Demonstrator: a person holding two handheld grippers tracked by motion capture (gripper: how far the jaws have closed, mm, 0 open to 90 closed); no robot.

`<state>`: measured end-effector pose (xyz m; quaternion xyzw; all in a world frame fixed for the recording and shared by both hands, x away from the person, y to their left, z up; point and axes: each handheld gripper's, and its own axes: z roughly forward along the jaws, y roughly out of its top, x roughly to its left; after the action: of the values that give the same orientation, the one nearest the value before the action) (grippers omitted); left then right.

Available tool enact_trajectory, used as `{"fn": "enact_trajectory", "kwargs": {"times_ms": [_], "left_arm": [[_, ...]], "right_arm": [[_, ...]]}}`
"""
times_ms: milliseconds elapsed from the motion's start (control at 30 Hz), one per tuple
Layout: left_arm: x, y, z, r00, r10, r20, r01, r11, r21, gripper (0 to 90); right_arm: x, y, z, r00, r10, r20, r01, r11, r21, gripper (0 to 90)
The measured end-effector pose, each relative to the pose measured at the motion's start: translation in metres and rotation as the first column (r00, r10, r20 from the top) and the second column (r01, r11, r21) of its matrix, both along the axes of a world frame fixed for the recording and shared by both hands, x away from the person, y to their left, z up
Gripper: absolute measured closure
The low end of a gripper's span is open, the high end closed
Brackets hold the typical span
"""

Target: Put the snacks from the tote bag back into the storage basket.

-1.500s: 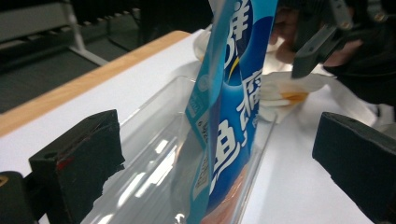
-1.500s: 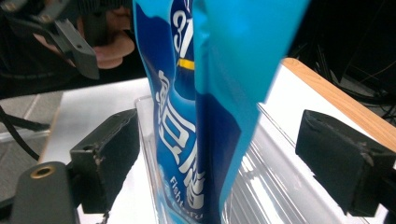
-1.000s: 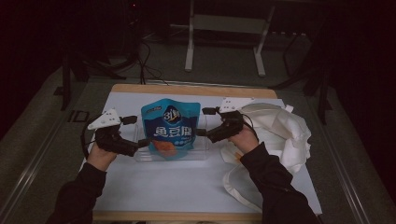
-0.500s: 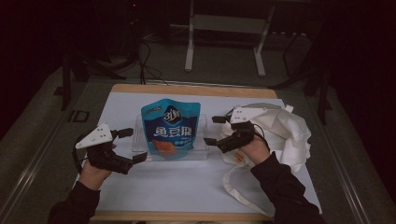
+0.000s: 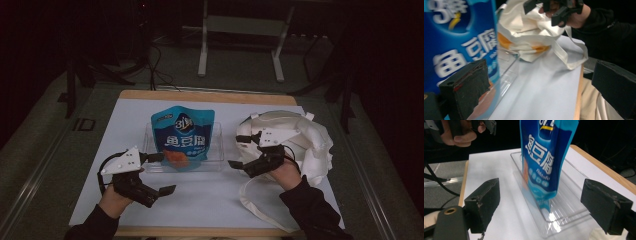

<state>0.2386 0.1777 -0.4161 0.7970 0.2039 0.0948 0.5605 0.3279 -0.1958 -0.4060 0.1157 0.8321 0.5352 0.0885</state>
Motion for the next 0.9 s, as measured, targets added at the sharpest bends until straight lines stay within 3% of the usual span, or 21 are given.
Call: {"fn": "enact_trajectory", "kwargs": {"times_ms": [333,900], "left_arm": [[-0.001,-0.036,-0.008,0.9938,-0.108,-0.028,0.109,0.9938,0.022,1.4],[0.003,-0.075,-0.024,0.9757,-0.208,-0.07,0.21,0.9777,0.017,1.4]], "right_arm": [[-0.016,-0.015,-0.006,0.9996,-0.028,0.004,0.028,0.999,-0.02,15.9],[-0.04,-0.03,-0.026,0.9989,-0.047,0.007,0.047,0.997,-0.055,14.9]]}}
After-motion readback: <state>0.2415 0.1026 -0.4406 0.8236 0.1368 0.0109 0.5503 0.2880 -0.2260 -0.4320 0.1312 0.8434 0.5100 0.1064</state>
